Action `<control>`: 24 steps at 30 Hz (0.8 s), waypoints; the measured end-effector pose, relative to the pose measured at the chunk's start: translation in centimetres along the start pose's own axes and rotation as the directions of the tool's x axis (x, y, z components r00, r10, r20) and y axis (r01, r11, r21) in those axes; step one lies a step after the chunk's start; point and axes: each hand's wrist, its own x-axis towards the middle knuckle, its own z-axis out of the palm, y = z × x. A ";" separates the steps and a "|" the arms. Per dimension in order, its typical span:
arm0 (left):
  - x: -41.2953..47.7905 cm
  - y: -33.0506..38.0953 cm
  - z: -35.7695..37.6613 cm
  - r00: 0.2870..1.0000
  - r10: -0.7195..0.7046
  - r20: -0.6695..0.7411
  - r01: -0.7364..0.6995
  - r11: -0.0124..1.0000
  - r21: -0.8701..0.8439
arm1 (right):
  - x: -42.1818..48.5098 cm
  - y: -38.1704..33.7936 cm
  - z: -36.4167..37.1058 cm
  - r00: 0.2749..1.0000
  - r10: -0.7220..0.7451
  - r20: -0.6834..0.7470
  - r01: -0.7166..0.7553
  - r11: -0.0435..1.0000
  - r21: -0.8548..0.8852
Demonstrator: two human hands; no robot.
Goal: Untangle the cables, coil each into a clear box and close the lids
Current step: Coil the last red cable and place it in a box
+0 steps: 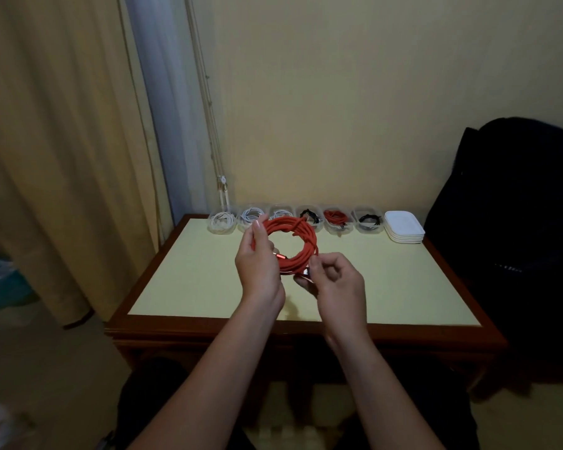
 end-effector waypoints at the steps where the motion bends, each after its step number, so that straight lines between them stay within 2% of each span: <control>1: 0.1 0.0 0.0 1.000 -0.020 0.012 0.020 1.000 -0.017 | 0.2 0.2 -0.2 0.998 -0.051 -0.028 0.048 0.993 -0.111; 2: 0.1 0.1 0.1 0.999 -0.044 0.032 0.045 0.998 -0.050 | 0.2 0.3 -0.4 0.994 -0.096 -0.053 0.084 0.977 -0.194; 4: 0.0 0.4 0.2 0.995 -0.070 0.072 0.077 0.991 -0.107 | 0.4 0.4 -0.5 0.986 -0.124 -0.108 0.097 0.970 -0.225; 5: -0.1 0.4 0.3 0.994 -0.073 0.084 0.082 0.990 -0.111 | 0.5 0.4 -0.5 0.987 -0.090 -0.135 0.067 0.983 -0.170; 7: -0.1 0.3 0.3 0.995 -0.061 0.084 0.068 0.994 -0.088 | 0.6 0.1 -0.2 0.985 0.079 -0.154 -0.070 0.995 0.067; 9: -0.5 0.6 0.6 0.997 -0.029 0.067 0.032 0.998 -0.048 | 0.5 0.0 0.4 0.956 0.273 -0.109 -0.228 0.922 0.312; 11: -1.0 0.8 0.9 0.998 0.006 0.064 -0.003 0.999 -0.037 | 0.4 0.2 0.8 0.919 0.382 -0.099 -0.313 0.858 0.407; 16: -0.8 0.6 0.6 1.000 0.006 0.013 -0.006 1.000 -0.004 | 0.1 0.3 0.8 0.898 0.419 -0.136 -0.350 0.865 0.361; 20: -0.5 0.3 0.2 1.000 -0.011 0.020 0.013 0.996 -0.091 | -0.1 -0.6 0.8 0.930 0.363 -0.058 -0.334 0.900 0.280; 24: -0.2 0.8 0.4 1.000 -0.018 0.000 0.018 0.982 -0.189 | -0.5 -1.4 1.6 0.950 0.311 0.025 -0.305 0.907 0.291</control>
